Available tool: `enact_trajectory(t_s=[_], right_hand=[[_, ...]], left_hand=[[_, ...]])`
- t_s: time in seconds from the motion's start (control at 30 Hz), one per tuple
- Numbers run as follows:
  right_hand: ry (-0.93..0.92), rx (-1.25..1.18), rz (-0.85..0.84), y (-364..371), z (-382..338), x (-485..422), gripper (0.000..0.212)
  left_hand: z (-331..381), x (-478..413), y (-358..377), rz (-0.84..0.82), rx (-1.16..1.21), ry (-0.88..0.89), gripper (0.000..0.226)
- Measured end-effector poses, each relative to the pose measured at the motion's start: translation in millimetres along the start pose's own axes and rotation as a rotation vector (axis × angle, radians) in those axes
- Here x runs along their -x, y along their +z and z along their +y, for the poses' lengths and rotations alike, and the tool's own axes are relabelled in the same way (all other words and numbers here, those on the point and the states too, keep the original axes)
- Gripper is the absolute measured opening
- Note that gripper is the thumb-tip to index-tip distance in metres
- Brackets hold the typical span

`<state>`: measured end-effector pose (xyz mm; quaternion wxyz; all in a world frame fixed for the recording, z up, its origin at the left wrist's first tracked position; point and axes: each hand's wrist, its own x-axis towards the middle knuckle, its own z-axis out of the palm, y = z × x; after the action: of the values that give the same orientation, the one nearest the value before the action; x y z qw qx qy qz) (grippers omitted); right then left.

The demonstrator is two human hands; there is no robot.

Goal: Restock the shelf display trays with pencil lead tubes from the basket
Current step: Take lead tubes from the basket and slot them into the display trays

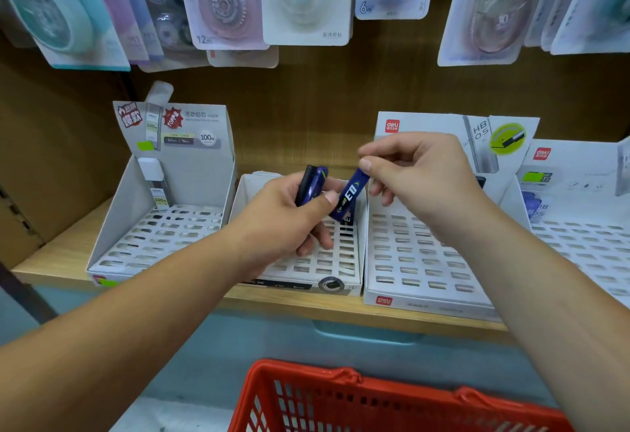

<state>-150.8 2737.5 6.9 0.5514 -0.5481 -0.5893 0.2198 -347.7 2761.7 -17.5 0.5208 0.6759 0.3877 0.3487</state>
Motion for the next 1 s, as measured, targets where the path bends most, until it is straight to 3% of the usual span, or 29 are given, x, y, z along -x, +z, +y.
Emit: enact_trajectory(t_s=[0.13, 0.3, 0.53, 0.8, 1.0], right_hand=[[-0.021, 0.115, -0.057, -0.6, 1.1, -1.5, 0.022], [-0.018, 0.267, -0.099, 7.1, 0.2, 3.2, 0.013], [-0.065, 0.383, -0.123, 5.0, 1.1, 1.9, 0.017], [-0.086, 0.326, -0.141, 6.8, 2.4, 2.5, 0.016], [-0.113, 0.448, -0.13, 10.0, 5.4, 3.2, 0.019]], left_hand=[[-6.3, -4.8, -10.5, 0.154, -0.181, -0.055, 0.017], [-7.5, -6.4, -17.2, 0.065, 0.117, -0.241, 0.017], [-4.8, 0.7, -16.7, -0.062, 0.155, -0.104, 0.022], [-3.9, 3.8, -18.1, -0.089, 0.136, -0.102, 0.024], [-7.5, 1.7, -21.4, -0.091, 0.186, -0.118, 0.021]])
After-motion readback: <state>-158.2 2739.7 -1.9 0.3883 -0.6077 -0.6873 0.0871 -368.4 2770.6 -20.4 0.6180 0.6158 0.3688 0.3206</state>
